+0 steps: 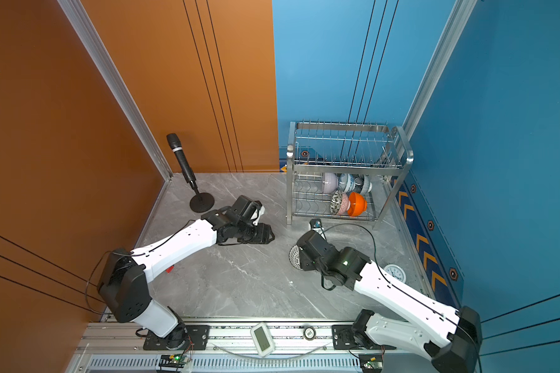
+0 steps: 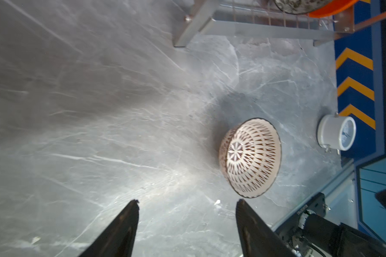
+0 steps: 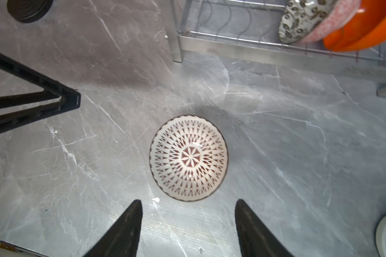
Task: Load bowls into a dish rack
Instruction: Place the bowl at the center of the table, then pick up the bowl from the center of the table.
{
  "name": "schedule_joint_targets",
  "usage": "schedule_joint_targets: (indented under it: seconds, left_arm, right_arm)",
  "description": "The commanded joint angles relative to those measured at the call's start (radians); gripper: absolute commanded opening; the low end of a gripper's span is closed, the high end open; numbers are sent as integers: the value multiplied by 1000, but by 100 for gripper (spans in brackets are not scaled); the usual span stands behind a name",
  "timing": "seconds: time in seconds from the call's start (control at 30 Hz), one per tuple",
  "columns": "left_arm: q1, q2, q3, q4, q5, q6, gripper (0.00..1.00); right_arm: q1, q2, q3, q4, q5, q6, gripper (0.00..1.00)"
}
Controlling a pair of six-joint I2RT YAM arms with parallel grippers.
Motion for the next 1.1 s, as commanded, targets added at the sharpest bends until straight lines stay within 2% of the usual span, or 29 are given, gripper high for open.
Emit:
schedule_joint_targets:
  seconds: [0.0,0.2,0.57,0.83,1.07]
  left_arm:
    - [-38,43,40,-1,89,42,72]
    - [-92,128,66,-1,130,44,72]
    - [-131,300,188,-2,179,55,68]
    - [-134,353,207,-44,97,55,57]
    - [-130,397,220,-44,98,48,48]
  right_arm:
    - [-20,-63,-47,-91,42,112,67]
    - [-62,-125,-79,-125,15,134,67]
    - [-126,-182,-138,-126,-53,141,67]
    - [-150,-171,-129,-129,-72,114,66]
    - [-185,-128,-113,-105,-82,88,66]
